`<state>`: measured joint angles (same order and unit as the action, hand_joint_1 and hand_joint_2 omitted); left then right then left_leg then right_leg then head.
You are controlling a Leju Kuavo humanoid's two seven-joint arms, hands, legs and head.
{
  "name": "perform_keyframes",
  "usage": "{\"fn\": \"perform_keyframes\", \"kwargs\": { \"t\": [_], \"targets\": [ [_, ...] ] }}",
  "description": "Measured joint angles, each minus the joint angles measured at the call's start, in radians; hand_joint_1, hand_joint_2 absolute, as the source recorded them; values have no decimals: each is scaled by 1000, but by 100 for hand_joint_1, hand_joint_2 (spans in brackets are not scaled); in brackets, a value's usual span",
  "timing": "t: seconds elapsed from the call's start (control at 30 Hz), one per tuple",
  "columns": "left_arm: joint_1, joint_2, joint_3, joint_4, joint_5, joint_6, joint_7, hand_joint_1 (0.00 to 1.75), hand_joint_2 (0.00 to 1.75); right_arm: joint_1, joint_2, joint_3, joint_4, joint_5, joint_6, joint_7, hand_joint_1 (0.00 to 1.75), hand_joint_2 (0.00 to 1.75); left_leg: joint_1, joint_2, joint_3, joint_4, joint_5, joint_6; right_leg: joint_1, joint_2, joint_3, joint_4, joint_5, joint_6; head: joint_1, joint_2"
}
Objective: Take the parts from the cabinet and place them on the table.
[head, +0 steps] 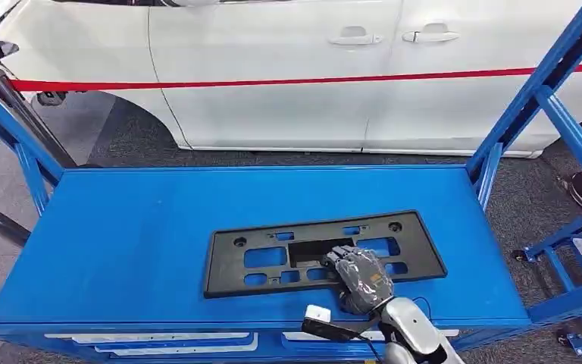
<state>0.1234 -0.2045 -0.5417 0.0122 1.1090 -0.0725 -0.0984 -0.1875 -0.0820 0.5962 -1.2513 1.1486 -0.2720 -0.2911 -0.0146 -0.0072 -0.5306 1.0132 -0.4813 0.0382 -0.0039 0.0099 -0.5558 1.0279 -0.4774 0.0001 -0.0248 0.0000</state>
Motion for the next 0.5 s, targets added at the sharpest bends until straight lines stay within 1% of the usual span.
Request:
{"fn": "perform_keyframes", "kwargs": {
  "t": [0.07,0.13,0.2,0.23,0.27,0.3,0.33,0.37,0.4,0.43,0.47,0.5],
  "targets": [
    [0,0,-4,2,6,0,-2,0,175,7,0,-6,-14,-1,-24,-2,175,175,0,0,0,0,0,0,0,0,0,0,0,0,0,0],
    [3,-2,-13,2,11,0,-1,0,175,27,0,-21,-42,10,-77,-8,175,175,-1,0,-1,0,0,0,0,-1,-1,0,0,0,1,0],
    [3,-3,-19,2,18,0,-2,0,175,44,0,-39,-83,12,-99,-8,175,175,-1,0,-3,0,0,0,-1,-1,-2,0,0,0,0,0],
    [3,-3,-24,3,24,1,-3,0,175,56,0,-53,-111,10,-109,-14,175,175,-4,0,-7,7,-4,6,-11,0,-1,-8,3,5,0,0],
    [3,-3,-29,4,30,1,-4,0,175,65,0,-69,-145,7,-119,-21,175,175,-8,-1,-7,5,4,19,-11,-1,-1,-10,10,16,-1,0],
    [2,-3,-32,4,32,2,-5,0,175,71,0,-81,-172,3,-124,-27,175,175,-7,0,-3,-8,13,25,-7,0,1,-14,14,21,-1,0],
    [1,-6,-35,4,36,2,-5,0,175,76,-1,-94,-207,0,-124,-32,175,175,12,6,7,-37,31,27,-5,1,-1,-10,5,22,-1,0],
    [1,-6,-38,4,40,1,-6,0,175,82,-3,-106,-227,-2,-124,-39,175,175,9,8,8,-49,39,30,-3,0,-9,12,-21,25,1,0],
    [1,-6,-41,4,43,1,-6,0,175,87,-4,-118,-252,-3,-125,-43,175,175,9,9,5,-50,43,34,-5,-1,-37,74,-69,27,0,0],
    [0,-6,-44,5,45,0,-6,0,175,92,-6,-125,-265,-3,-125,-47,175,175,9,9,0,-49,43,34,-8,-2,-68,148,-108,31,2,0],
    [-1,-6,-47,5,46,0,-6,0,175,99,-7,-135,-279,-3,-125,-52,175,175,9,10,-4,-47,43,33,-13,-3,-98,221,-139,35,0,0],
    [-2,-5,-50,5,47,-2,-7,0,175,108,-8,-141,-286,-3,-125,-53,175,175,9,11,-8,-43,44,32,-18,-3,-117,268,-147,41,0,0]
  ]
}}
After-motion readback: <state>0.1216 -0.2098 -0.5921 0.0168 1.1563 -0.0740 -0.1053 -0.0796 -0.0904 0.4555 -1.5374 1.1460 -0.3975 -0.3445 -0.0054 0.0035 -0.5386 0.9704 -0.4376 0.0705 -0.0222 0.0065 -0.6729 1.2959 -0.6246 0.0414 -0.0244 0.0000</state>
